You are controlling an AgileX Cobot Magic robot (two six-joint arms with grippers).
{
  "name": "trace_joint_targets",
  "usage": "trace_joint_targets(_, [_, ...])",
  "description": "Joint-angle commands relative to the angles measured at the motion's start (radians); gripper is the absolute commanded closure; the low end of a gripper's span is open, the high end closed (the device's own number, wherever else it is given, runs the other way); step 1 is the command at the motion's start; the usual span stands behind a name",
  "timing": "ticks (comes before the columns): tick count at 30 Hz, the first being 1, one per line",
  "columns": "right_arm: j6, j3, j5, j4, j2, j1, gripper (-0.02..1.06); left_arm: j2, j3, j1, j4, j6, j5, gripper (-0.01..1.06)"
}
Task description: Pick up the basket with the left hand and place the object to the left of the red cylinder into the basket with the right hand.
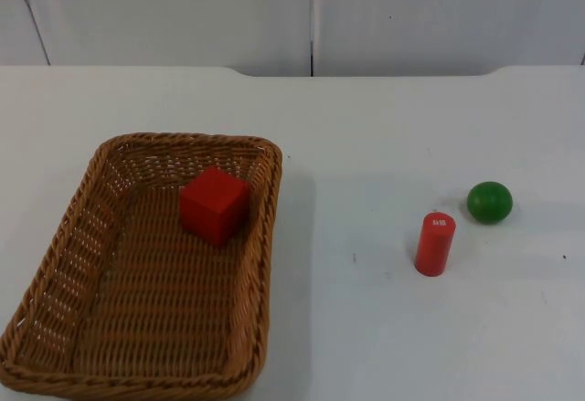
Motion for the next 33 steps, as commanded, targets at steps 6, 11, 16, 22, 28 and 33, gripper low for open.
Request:
trace_joint_targets(6, [-0.013,0.001,-0.002,0.0,-0.003,-0.003,-0.01,-0.004,0.005,-0.003,-0.007,0.004,0.003,0.0])
trace_joint_targets(11, [-0.013,0.001,-0.002,0.0,-0.003,-0.003,-0.01,-0.004,0.005,-0.003,-0.007,0.004,0.003,0.0])
trace_joint_targets(16, [-0.013,0.001,-0.002,0.0,-0.003,-0.003,-0.01,-0.004,0.005,-0.003,-0.007,0.004,0.003,0.0])
trace_joint_targets(22, [-0.013,0.001,-0.002,0.0,-0.003,-0.003,-0.01,-0.004,0.005,-0.001,-0.007,0.004,0.003,0.0])
trace_joint_targets(28, [-0.013,0.001,-0.004,0.006,-0.003,-0.003,-0.01,-0.004,0.005,0.057,-0.007,0.004,0.003,0.0])
trace_joint_targets(33, [-0.013,0.001,-0.004,0.006,-0.003,-0.003,-0.01,-0.004,0.005,0.081,-0.007,0.004,0.003,0.0])
